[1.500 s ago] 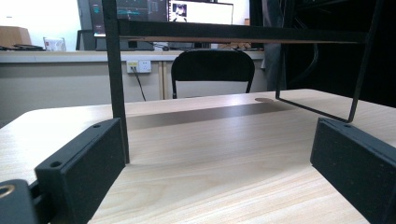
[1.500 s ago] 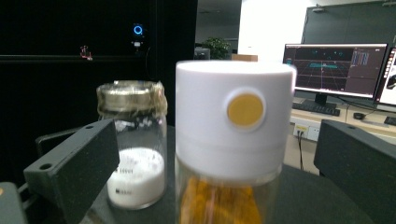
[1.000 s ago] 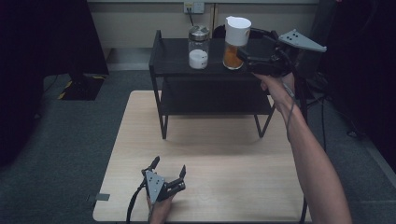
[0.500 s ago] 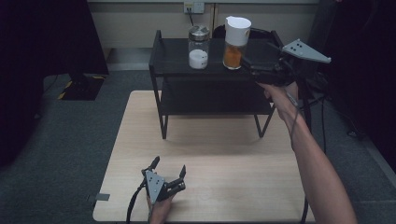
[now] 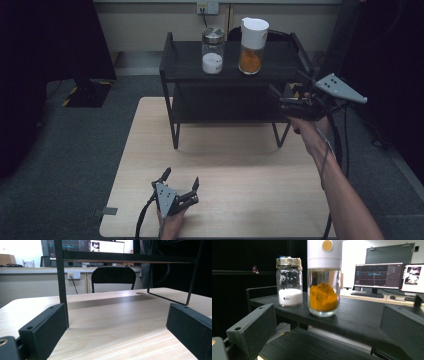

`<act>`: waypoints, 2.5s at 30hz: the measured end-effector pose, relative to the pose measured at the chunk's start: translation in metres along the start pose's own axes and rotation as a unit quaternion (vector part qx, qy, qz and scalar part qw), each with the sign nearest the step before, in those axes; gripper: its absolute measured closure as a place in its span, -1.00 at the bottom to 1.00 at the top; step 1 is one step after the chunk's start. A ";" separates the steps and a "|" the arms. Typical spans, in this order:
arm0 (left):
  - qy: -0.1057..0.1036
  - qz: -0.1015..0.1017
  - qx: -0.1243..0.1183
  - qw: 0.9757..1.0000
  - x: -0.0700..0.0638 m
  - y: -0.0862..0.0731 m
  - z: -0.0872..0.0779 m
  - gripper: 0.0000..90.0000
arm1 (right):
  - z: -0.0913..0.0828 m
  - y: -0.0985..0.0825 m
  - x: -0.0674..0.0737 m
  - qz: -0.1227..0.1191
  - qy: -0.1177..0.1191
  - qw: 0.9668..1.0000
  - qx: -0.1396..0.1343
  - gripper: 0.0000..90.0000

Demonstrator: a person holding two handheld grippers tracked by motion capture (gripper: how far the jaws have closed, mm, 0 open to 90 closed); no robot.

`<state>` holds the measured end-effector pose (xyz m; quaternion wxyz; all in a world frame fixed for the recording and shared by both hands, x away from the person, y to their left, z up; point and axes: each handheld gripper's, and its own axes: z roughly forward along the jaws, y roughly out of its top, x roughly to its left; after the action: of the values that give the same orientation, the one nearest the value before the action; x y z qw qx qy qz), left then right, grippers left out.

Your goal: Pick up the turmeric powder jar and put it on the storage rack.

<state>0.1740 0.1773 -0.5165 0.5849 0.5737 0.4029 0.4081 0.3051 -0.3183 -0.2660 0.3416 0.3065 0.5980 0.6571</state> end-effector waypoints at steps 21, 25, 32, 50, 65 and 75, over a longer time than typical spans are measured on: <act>0.000 0.000 0.000 1.000 0.000 0.000 0.000 -0.94 | -0.087 -0.115 0.043 0.023 -0.045 0.999 -0.005 -0.98; 0.000 0.000 0.000 1.000 0.000 0.000 0.000 -0.94 | -0.099 -0.140 0.055 0.023 -0.062 0.998 0.004 -0.99; 0.002 0.000 0.000 1.000 -0.001 0.000 0.000 -0.94 | -0.116 -0.174 0.073 0.046 -0.099 0.994 0.007 -1.00; 0.009 0.001 0.000 1.000 -0.003 0.000 0.000 -0.94 | -0.133 -0.231 0.112 0.021 -0.188 0.981 0.034 -1.00; 0.011 0.000 -0.001 1.000 -0.004 0.000 -0.001 -0.94 | -0.126 -0.237 0.127 -0.015 -0.211 0.977 0.040 -1.00; 0.011 0.000 0.000 1.000 -0.004 0.000 -0.001 -0.94 | -0.124 -0.238 0.133 -0.015 -0.230 0.972 0.038 -1.00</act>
<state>0.1722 0.1740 -0.5166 0.5805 0.5692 0.4091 0.4144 0.1470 -0.2691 -0.5157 0.4680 0.4534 0.5319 0.5408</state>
